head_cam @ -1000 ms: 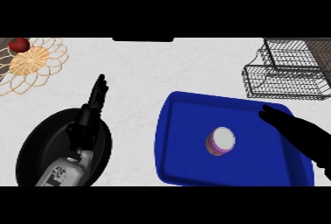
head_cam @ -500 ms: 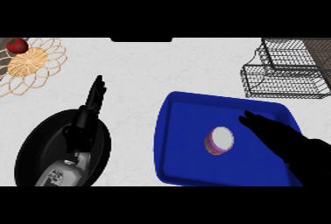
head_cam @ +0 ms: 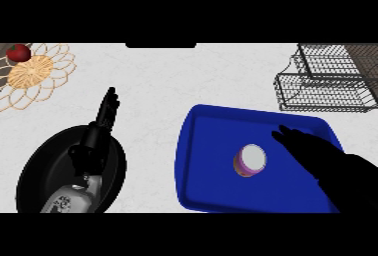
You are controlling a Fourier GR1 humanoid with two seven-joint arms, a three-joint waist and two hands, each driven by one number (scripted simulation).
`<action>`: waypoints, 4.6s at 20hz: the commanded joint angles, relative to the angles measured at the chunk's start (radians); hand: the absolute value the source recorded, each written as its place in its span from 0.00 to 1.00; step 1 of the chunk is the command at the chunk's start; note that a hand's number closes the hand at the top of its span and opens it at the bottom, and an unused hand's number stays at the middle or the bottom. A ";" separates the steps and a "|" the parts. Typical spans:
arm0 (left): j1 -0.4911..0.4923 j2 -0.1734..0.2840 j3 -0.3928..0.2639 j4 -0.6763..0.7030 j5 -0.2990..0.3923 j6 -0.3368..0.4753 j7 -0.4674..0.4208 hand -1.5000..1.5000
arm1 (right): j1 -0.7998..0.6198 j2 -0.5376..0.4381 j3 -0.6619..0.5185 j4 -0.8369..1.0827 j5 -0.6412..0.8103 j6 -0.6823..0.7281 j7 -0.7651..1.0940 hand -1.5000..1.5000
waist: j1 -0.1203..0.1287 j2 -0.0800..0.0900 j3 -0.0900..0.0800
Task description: Pick the can from the tray and place it in the tiered basket
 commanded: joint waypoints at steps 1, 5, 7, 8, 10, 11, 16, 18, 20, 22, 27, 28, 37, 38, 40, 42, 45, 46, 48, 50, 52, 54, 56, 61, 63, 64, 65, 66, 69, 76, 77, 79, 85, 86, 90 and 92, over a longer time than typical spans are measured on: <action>-0.020 -0.021 0.018 0.060 -0.017 -0.015 -0.032 0.50 | -0.094 0.078 0.051 0.052 0.040 0.092 0.079 0.00 | 0.003 0.002 0.000; 0.004 0.017 0.049 -0.027 0.001 -0.052 0.023 0.50 | -0.011 0.062 0.089 0.047 0.185 0.106 -0.042 0.00 | 0.000 0.001 0.000; -0.042 -0.037 0.016 -0.008 -0.072 0.010 0.054 0.50 | -0.005 0.066 0.068 0.013 0.190 0.135 -0.039 0.00 | -0.005 0.000 0.000; -0.029 -0.034 0.023 -0.023 -0.048 -0.007 0.065 0.50 | -0.073 0.121 0.095 0.160 0.244 0.121 -0.087 0.00 | 0.005 0.002 0.000; -0.030 -0.054 0.003 -0.027 -0.066 -0.014 0.078 0.50 | -0.005 0.103 0.068 0.096 0.271 0.135 -0.079 0.00 | -0.003 0.000 0.001; -0.070 -0.046 0.052 0.045 -0.064 -0.009 0.054 0.50 | 0.028 0.107 0.089 0.095 0.326 0.109 -0.081 0.00 | -0.007 0.001 0.001; 0.009 -0.060 0.041 0.036 -0.061 -0.053 -0.041 0.50 | -0.057 0.220 0.037 0.201 0.303 0.170 -0.009 0.00 | 0.002 0.001 0.000; -0.018 -0.064 0.063 -0.007 -0.062 -0.047 0.031 0.50 | 0.021 0.216 0.000 0.217 0.341 0.145 -0.093 0.00 | -0.001 0.001 0.000; -0.036 -0.070 0.096 0.117 -0.053 -0.071 -0.057 0.50 | 0.087 0.205 0.027 0.234 0.406 0.124 -0.162 0.00 | -0.006 0.002 0.000; -0.004 -0.069 0.082 0.026 -0.080 -0.074 -0.010 0.50 | 0.097 0.221 -0.055 0.189 0.337 0.205 -0.155 0.00 | -0.005 0.000 0.000; 0.027 -0.063 0.089 -0.078 -0.101 -0.085 0.068 0.50 | 0.188 0.257 -0.049 0.196 0.455 0.170 -0.284 0.00 | -0.003 -0.001 0.001; 0.032 -0.094 0.088 -0.032 -0.123 -0.063 0.025 0.50 | 0.124 0.311 -0.051 0.207 0.441 0.229 -0.220 0.00 | -0.002 0.000 0.000; 0.019 -0.110 0.128 -0.029 -0.134 -0.118 0.033 0.50 | 0.168 0.401 -0.062 0.284 0.560 0.242 -0.354 0.00 | -0.003 0.001 0.001; -0.019 -0.144 0.115 0.053 -0.158 -0.090 -0.007 0.50 | 0.142 0.421 -0.063 0.290 0.549 0.252 -0.331 0.00 | -0.004 0.001 0.000; -0.008 -0.134 0.116 -0.001 -0.159 -0.112 0.044 0.50 | 0.109 0.444 -0.118 0.341 0.531 0.287 -0.345 0.00 | -0.003 0.001 0.000; 0.017 -0.127 0.123 -0.055 -0.160 -0.119 0.074 0.50 | 0.147 0.432 -0.111 0.390 0.578 0.252 -0.437 0.00 | -0.002 0.001 0.001; 0.015 -0.154 0.131 0.038 -0.159 -0.130 -0.044 0.50 | 0.133 0.503 -0.063 0.434 0.649 0.234 -0.402 0.00 | -0.003 0.001 0.000; 0.022 -0.126 0.143 -0.066 -0.147 -0.141 0.064 0.50 | 0.110 0.535 -0.044 0.481 0.673 0.218 -0.389 0.00 | 0.001 0.001 0.001; -0.026 -0.173 0.138 0.038 -0.188 -0.100 0.016 0.50 | 0.196 0.466 -0.099 0.361 0.643 0.276 -0.418 0.00 | -0.007 0.000 0.001; 0.025 -0.139 0.156 -0.041 -0.156 -0.164 0.047 0.50 | 0.155 0.506 -0.120 0.426 0.671 0.279 -0.442 0.00 | -0.003 0.000 0.001; -0.005 -0.155 0.139 -0.025 -0.183 -0.152 0.074 0.50 | 0.124 0.540 -0.091 0.505 0.718 0.245 -0.451 0.00 | -0.002 0.001 0.001; 0.068 -0.147 0.152 -0.054 -0.153 -0.184 0.005 0.50 | 0.105 0.584 -0.104 0.462 0.703 0.295 -0.403 0.00 | -0.001 0.000 0.000; -0.010 -0.139 0.186 -0.028 -0.164 -0.183 0.057 0.50 | 0.151 0.607 -0.060 0.475 0.751 0.249 -0.429 0.00 | -0.003 0.001 0.001; 0.007 -0.170 0.167 -0.025 -0.194 -0.179 0.037 0.50 | 0.179 0.612 -0.083 0.482 0.781 0.258 -0.478 0.00 | -0.004 0.000 0.001; 0.019 -0.161 0.183 -0.036 -0.188 -0.189 0.028 0.50 | 0.115 0.625 -0.118 0.557 0.788 0.263 -0.502 0.00 | -0.002 0.001 0.001; 0.006 -0.156 0.195 -0.005 -0.186 -0.189 0.029 0.50 | 0.239 0.609 -0.070 0.497 0.817 0.188 -0.522 0.00 | -0.005 0.000 0.001; -0.033 -0.167 0.225 0.066 -0.163 -0.195 -0.017 0.50 | 0.172 0.592 -0.135 0.527 0.785 0.246 -0.549 0.00 | -0.005 0.001 0.000; 0.092 -0.196 0.143 -0.065 -0.209 -0.163 0.002 0.50 | 0.187 0.614 -0.109 0.567 0.816 0.182 -0.564 0.00 | -0.001 0.000 0.001; 0.072 -0.197 0.164 -0.018 -0.204 -0.167 -0.030 0.50 | 0.255 0.660 -0.058 0.477 0.831 0.192 -0.508 0.00 | -0.004 0.000 0.000; 0.063 -0.171 0.180 -0.107 -0.203 -0.198 0.068 0.50 | 0.155 0.716 -0.113 0.688 0.896 0.025 -0.600 1.00 | 0.000 0.000 0.001; 0.021 -0.176 0.208 -0.010 -0.196 -0.195 0.006 0.50 | 0.174 0.682 -0.112 0.658 0.904 0.020 -0.641 1.00 | -0.003 0.001 0.001; -0.027 -0.201 0.191 -0.007 -0.220 -0.165 0.065 0.50 | 0.211 0.637 -0.067 0.646 0.978 -0.063 -0.680 1.00 | -0.007 0.001 0.001; 0.046 -0.212 0.147 -0.051 -0.241 -0.169 0.053 0.50 | 0.153 0.647 -0.053 0.825 1.098 -0.097 -0.639 1.00 | 0.002 0.001 0.001; -0.010 -0.174 0.221 0.001 -0.193 -0.196 0.029 0.50 | 0.156 0.618 -0.073 0.836 1.112 -0.082 -0.616 1.00 | -0.003 0.003 0.000; 0.007 -0.193 0.180 -0.050 -0.212 -0.188 0.061 0.50 | 0.132 0.555 -0.098 0.846 1.145 0.098 -0.501 1.00 | 0.001 0.001 -0.001; 0.043 -0.171 0.193 -0.061 -0.193 -0.213 0.044 0.50 | 0.147 0.527 -0.121 0.800 1.151 0.099 -0.491 1.00 | -0.003 -0.001 0.000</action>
